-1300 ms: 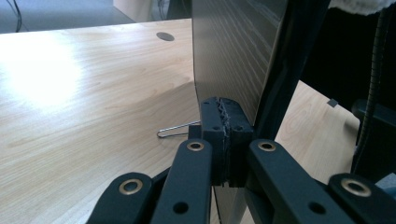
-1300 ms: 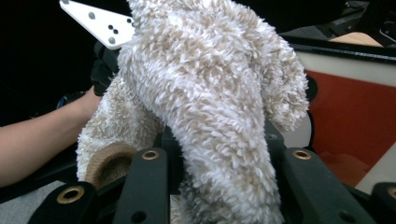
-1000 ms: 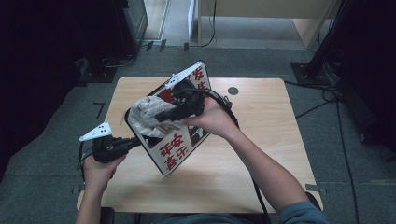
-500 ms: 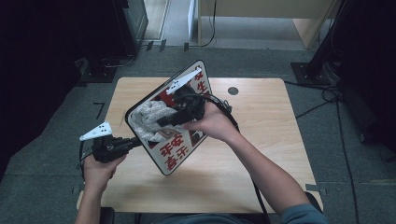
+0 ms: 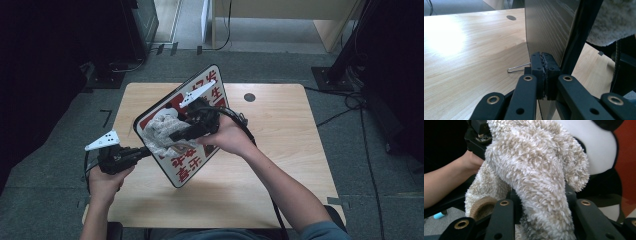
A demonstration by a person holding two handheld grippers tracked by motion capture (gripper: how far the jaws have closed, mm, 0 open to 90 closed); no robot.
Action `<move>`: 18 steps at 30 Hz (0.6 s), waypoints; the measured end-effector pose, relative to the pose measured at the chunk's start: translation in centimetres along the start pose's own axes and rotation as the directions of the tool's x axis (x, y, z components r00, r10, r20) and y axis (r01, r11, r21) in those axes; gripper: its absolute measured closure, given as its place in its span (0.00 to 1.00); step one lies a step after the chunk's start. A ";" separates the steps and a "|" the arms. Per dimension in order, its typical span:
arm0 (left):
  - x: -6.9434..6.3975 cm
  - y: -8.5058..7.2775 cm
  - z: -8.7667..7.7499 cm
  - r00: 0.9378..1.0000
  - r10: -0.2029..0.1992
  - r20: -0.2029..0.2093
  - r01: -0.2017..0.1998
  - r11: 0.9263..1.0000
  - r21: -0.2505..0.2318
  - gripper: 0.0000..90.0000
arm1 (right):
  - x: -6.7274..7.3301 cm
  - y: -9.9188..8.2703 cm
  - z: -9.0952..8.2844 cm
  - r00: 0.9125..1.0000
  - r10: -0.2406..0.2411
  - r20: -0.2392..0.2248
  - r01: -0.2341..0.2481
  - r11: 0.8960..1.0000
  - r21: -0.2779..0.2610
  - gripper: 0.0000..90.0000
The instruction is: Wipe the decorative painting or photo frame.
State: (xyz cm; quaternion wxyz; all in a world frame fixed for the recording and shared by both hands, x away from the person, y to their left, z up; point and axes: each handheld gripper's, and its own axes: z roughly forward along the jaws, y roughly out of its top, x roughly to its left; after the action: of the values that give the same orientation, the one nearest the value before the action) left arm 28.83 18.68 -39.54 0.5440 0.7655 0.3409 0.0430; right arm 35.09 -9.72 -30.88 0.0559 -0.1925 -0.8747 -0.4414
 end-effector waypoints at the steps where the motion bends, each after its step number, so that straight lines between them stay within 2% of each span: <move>1: 0.0 0.0 0.0 1.000 0.000 0.000 0.000 1.000 -0.001 0.99 | 0.0 -0.1 0.1 1.000 0.001 0.000 -0.001 1.000 0.001 0.73; 18: 0.0 0.0 -0.1 1.000 -0.004 0.005 0.004 1.000 -0.002 0.99 | 0.0 -2.1 0.9 1.000 0.009 -0.004 -0.009 1.000 0.004 0.73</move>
State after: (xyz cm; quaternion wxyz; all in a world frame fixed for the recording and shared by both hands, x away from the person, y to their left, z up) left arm 28.80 18.69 -39.48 0.5460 0.7643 0.3408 0.0404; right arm 34.37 -10.13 -33.04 0.0600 -0.1957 -0.8746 -0.4395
